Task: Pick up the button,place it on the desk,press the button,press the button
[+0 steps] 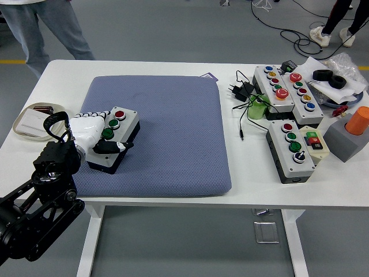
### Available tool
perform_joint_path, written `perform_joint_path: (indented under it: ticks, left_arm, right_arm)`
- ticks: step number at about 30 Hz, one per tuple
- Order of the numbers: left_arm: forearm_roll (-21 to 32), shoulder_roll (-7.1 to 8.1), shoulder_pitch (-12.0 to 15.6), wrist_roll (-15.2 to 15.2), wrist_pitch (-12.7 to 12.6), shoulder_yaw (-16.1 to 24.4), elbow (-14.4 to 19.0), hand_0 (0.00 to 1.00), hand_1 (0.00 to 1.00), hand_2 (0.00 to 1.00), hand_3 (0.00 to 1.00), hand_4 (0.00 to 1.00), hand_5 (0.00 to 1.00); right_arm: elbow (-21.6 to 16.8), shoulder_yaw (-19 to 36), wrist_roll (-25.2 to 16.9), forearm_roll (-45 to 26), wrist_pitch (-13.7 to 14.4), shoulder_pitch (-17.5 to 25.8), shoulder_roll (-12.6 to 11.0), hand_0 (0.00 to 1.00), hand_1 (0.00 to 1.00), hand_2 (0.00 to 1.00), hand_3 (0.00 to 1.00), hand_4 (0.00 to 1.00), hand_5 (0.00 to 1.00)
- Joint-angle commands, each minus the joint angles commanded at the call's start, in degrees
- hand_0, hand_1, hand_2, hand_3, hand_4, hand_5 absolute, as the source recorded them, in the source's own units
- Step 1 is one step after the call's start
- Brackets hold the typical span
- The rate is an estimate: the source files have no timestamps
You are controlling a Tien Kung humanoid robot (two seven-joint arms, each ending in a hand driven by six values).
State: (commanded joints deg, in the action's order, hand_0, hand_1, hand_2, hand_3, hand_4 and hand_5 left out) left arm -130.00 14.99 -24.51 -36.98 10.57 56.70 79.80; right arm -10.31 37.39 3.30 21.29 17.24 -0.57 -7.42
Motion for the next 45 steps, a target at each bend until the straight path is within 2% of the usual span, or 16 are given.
perform_joint_path:
  ticks: [4, 5, 10, 11, 16, 17, 22, 23, 28, 29, 34, 35, 40, 41, 45]
  left_arm:
    - [0.0, -0.45, -0.5, 0.0, 0.0, 0.0, -1.9, 0.917, 0.975, 0.998, 0.998, 0.998, 0.877]
    - [0.0, -0.52, -0.6, 0.0, 0.0, 0.1, -2.1, 0.830, 0.933, 0.987, 0.998, 0.998, 0.860]
    - [0.0, -0.64, -1.1, 0.0, 1.1, 0.3, -3.2, 0.830, 0.933, 0.987, 0.998, 0.998, 0.860]
    - [0.0, -0.59, -1.2, 0.0, 1.4, 0.3, -3.3, 0.694, 0.829, 0.875, 0.998, 0.998, 0.712]
    - [0.0, -0.43, -1.7, 0.9, 3.5, 0.6, -3.6, 0.694, 0.829, 0.875, 0.998, 0.998, 0.712]
    - [0.0, -0.41, -1.8, 1.2, 3.8, 0.6, -3.6, 0.575, 0.721, 0.779, 0.955, 0.998, 0.648]
    - [0.0, -0.16, -2.1, 3.1, 4.6, 0.5, -3.5, 0.575, 0.721, 0.779, 0.955, 0.998, 0.648]
    - [0.0, -0.13, -2.1, 3.3, 4.6, 0.5, -3.4, 0.476, 0.651, 0.721, 0.864, 0.998, 0.487]
    - [0.0, 0.19, -2.6, 5.0, 5.1, 1.0, -3.3, 0.476, 0.651, 0.721, 0.864, 0.998, 0.487]
    - [0.0, 0.25, -2.7, 5.2, 5.2, 1.1, -3.3, 0.411, 0.578, 0.621, 0.776, 0.914, 0.303]
    - [0.0, 0.42, -3.5, 5.6, 5.6, 1.3, -3.5, 0.411, 0.578, 0.621, 0.776, 0.914, 0.303]
    - [0.0, 0.43, -3.5, 5.7, 5.7, 1.3, -3.5, 0.435, 0.489, 0.496, 0.681, 0.741, 0.123]
    - [0.0, 0.61, -3.9, 6.3, 7.5, 1.3, -4.5, 0.435, 0.489, 0.496, 0.681, 0.741, 0.123]
    - [0.0, 0.70, -4.0, 6.5, 7.6, 1.4, -4.5, 0.454, 0.428, 0.400, 0.583, 0.574, 0.002]
    - [0.0, 0.86, -4.2, 7.0, 7.2, 1.5, -4.3, 0.454, 0.428, 0.400, 0.583, 0.574, 0.002]
  right_arm:
    - [0.0, 0.0, 0.0, 0.0, 0.0, 0.0, 0.0, 0.642, 0.557, 0.588, 0.585, 0.270, 0.069]
    - [0.0, 0.1, 0.1, 0.1, 0.0, 0.0, 0.0, 0.641, 0.556, 0.588, 0.585, 0.269, 0.065]
    - [0.0, 0.0, 0.1, 0.0, 0.1, 0.0, 0.0, 0.641, 0.556, 0.588, 0.585, 0.269, 0.065]
    - [0.0, -0.1, 0.1, 0.0, 0.1, 0.0, 0.0, 0.640, 0.556, 0.586, 0.585, 0.269, 0.061]
    - [0.0, 0.0, 0.0, -0.2, 0.1, 0.0, 0.0, 0.640, 0.556, 0.586, 0.585, 0.269, 0.061]
    - [0.0, 0.0, 0.0, -0.2, 0.1, 0.0, 0.0, 0.639, 0.553, 0.587, 0.585, 0.269, 0.058]
    - [0.0, 0.1, 0.0, -0.2, 0.2, 0.1, 0.1, 0.639, 0.553, 0.587, 0.585, 0.269, 0.058]
    - [0.0, 0.1, 0.0, -0.2, 0.2, 0.1, 0.1, 0.638, 0.550, 0.585, 0.586, 0.269, 0.053]
    - [0.0, 0.2, 0.0, -0.1, 0.2, 0.1, 0.0, 0.638, 0.550, 0.585, 0.586, 0.269, 0.053]
    - [0.0, 0.2, 0.0, -0.1, 0.2, 0.1, 0.1, 0.638, 0.550, 0.582, 0.586, 0.268, 0.046]
    - [0.0, 0.1, 0.0, -0.2, 0.2, 0.1, 0.1, 0.638, 0.550, 0.582, 0.586, 0.268, 0.046]
    - [0.0, 0.1, 0.0, -0.2, 0.2, 0.1, 0.1, 0.637, 0.548, 0.583, 0.586, 0.268, 0.045]
    - [0.0, 0.2, 0.0, -0.1, 0.2, 0.1, 0.1, 0.637, 0.548, 0.583, 0.586, 0.268, 0.045]
    - [0.0, 0.2, 0.0, -0.1, 0.3, 0.1, 0.1, 0.636, 0.547, 0.583, 0.586, 0.268, 0.044]
    - [0.0, 0.2, 0.0, 0.0, 0.3, 0.1, 0.1, 0.636, 0.547, 0.583, 0.586, 0.268, 0.044]
